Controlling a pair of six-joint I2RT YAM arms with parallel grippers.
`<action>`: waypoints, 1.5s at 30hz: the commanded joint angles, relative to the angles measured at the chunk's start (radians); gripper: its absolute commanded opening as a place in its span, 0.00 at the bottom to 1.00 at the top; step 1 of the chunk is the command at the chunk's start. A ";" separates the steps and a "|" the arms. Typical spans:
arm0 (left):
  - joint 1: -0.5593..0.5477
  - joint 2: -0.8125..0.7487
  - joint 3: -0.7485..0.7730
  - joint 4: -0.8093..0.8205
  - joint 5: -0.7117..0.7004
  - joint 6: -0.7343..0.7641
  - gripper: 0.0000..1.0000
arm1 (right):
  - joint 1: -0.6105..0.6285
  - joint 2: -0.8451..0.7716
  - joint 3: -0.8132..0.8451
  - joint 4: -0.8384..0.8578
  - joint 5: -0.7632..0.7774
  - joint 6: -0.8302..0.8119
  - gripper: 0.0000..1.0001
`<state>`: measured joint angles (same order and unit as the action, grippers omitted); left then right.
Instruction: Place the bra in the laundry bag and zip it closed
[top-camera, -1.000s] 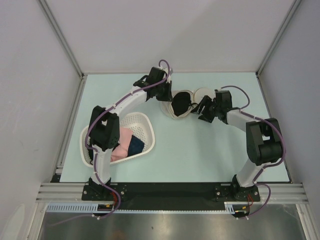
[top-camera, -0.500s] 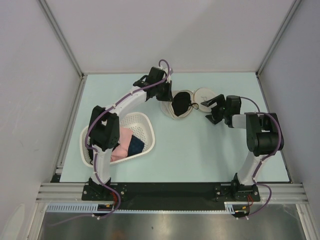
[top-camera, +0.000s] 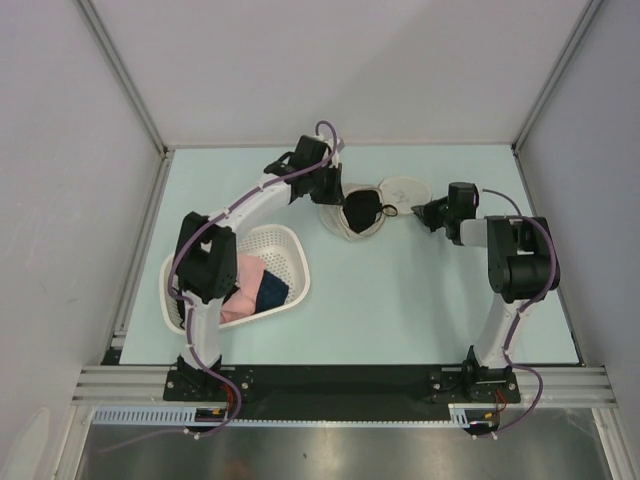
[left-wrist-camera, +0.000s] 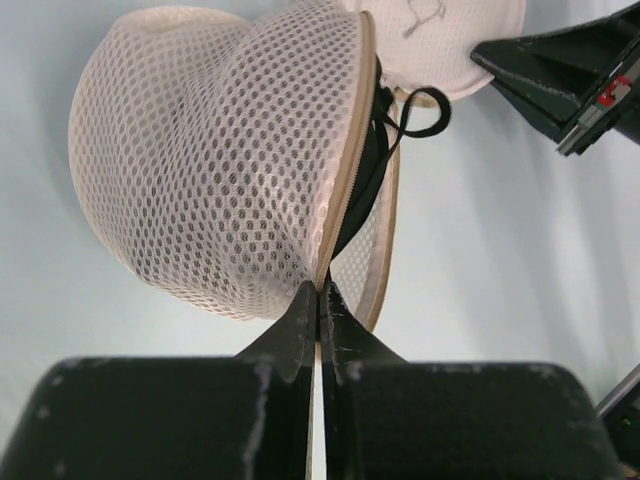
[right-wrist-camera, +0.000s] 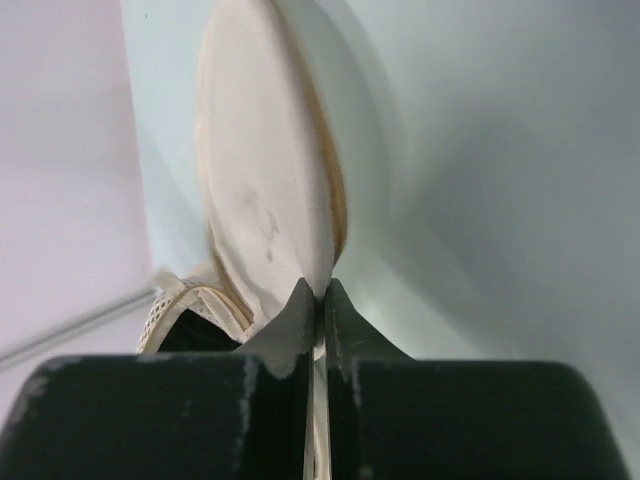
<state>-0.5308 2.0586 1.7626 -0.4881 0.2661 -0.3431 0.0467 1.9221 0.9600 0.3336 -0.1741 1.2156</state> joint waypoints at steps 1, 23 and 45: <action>0.028 -0.092 -0.008 0.022 0.030 -0.043 0.00 | 0.031 -0.099 0.135 -0.109 0.050 -0.227 0.00; 0.069 -0.442 -0.471 0.219 0.039 -0.200 0.00 | 0.381 -0.664 0.128 -0.552 0.455 -0.852 0.00; -0.210 -0.392 -0.285 0.158 -0.186 -0.109 0.05 | 0.364 -0.726 0.054 -0.459 0.277 -0.852 0.00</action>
<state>-0.6922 1.5799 1.4242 -0.3435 0.0696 -0.4416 0.4187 1.2369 0.9943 -0.1806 0.1192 0.3626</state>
